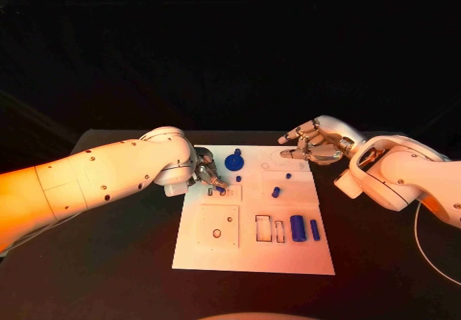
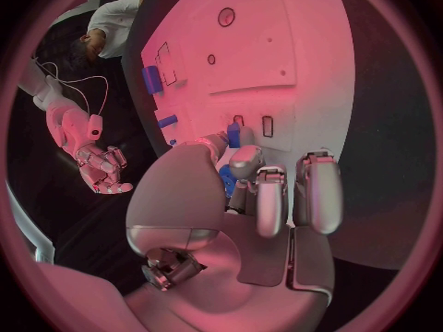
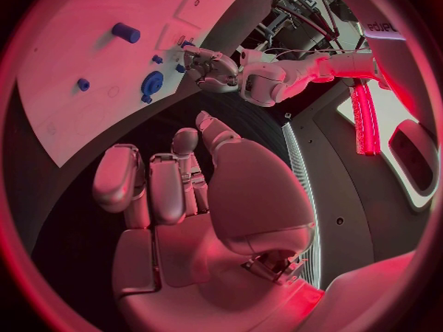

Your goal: Assemble the parts on the task board

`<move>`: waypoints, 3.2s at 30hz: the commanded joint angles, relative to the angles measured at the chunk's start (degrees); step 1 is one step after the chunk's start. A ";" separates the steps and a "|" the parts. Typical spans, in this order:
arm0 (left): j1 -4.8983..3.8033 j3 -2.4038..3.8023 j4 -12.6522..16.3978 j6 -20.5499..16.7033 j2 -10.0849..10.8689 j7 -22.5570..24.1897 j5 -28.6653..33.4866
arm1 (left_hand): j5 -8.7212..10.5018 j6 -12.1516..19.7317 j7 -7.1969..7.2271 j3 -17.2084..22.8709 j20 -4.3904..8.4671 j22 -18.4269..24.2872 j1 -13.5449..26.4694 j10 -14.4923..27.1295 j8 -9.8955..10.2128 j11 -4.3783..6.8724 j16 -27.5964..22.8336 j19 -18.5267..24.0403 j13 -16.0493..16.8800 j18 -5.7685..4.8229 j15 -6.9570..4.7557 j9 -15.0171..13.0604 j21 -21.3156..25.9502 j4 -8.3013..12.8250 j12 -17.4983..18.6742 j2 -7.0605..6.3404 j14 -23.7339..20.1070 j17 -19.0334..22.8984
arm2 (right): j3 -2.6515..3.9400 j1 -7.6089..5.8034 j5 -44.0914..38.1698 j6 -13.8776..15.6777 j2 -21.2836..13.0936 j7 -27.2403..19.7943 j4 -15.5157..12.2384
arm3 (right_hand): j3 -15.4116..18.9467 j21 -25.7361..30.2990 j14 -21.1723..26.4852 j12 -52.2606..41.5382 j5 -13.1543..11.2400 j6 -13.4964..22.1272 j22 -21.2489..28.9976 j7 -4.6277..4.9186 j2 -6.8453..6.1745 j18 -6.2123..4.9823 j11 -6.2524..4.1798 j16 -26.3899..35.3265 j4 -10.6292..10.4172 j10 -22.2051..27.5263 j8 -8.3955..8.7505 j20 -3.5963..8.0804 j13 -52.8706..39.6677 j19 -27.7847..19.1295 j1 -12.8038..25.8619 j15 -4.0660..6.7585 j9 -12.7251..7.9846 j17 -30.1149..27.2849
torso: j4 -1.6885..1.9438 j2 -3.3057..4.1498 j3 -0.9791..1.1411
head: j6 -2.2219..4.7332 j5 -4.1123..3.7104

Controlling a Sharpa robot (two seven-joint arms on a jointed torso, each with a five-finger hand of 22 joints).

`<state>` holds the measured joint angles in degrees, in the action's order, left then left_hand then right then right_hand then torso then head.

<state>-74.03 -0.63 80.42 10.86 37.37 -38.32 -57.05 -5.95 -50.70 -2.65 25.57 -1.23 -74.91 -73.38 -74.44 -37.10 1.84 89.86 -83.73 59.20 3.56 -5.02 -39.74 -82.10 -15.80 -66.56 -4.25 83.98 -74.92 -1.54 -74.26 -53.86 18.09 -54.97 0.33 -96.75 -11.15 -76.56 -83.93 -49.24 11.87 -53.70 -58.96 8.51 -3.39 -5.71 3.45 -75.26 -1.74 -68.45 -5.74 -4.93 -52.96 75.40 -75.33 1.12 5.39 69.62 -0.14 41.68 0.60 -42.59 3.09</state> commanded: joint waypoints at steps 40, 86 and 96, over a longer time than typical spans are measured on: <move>1.35 -0.70 0.09 3.61 0.18 0.39 -3.71 | -0.17 -0.06 0.38 10.65 -0.14 -1.09 1.63 -0.29 -0.82 -0.05 0.14 0.30 -0.16 -0.53 -0.02 -0.92 0.07 9.21 -0.13 -0.78 6.02 -15.08 | -0.10 0.18 -0.19 -1.72 0.31 -0.21 0.01 | 0.38 0.28 -2.08 0.34 0.23 -0.36 0.19 0.04 0.01 -0.44 -0.17 0.14 -0.05 0.19 -0.40 0.10 0.02 -0.33 0.43 0.09 0.07 -0.05 | -0.15 0.09 0.01 | -0.47 0.29; 1.35 -0.72 -1.50 3.47 -1.91 0.35 -3.30 | 0.30 -4.18 1.77 4.14 0.65 -3.22 17.80 -2.67 -2.34 1.01 0.14 -0.78 1.87 -0.94 -0.89 -2.52 -0.89 3.22 -2.26 -2.38 6.02 -15.08 | -0.12 0.20 -0.21 -1.67 0.30 -0.03 -0.14 | 0.55 0.45 -1.99 0.61 0.35 -0.37 0.49 0.04 0.09 -0.49 -0.17 0.41 -0.26 0.39 -0.45 0.09 0.32 -0.50 0.72 0.09 0.08 -0.35 | -0.12 0.09 0.03 | -0.76 0.18; 1.35 -0.72 -1.67 2.77 -1.83 0.31 -3.35 | 0.38 -4.71 1.94 -1.03 0.79 -3.65 19.54 -2.92 -2.19 1.16 0.14 -0.99 1.82 -1.02 -1.02 -2.63 -1.05 1.81 -2.18 -2.32 6.02 -15.08 | -0.12 0.20 -0.17 -1.64 0.26 -0.05 -0.12 | 0.68 0.66 -1.90 0.89 0.40 -0.34 0.91 0.04 0.03 -0.57 -0.16 0.72 -0.36 0.60 -0.46 0.09 0.59 -0.71 0.87 0.08 0.07 -0.73 | -0.13 0.06 0.01 | -0.72 0.13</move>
<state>-72.99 -1.14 78.69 12.63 35.64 -37.80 -60.57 -5.97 -54.88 -0.71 24.77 -0.82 -74.91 -54.38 -76.90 -39.41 3.08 89.86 -84.15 60.98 3.56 -5.68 -42.33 -82.99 -13.91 -68.56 -6.68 84.14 -74.92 -1.66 -74.10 -53.86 16.90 -54.70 0.36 -96.83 -10.83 -76.09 -83.93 -48.70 12.11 -53.70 -58.10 8.51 -3.39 -5.72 3.24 -74.72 -2.06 -68.24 -5.97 -4.93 -52.41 74.98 -74.89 1.12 5.41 68.94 -0.26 41.75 0.62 -43.34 3.24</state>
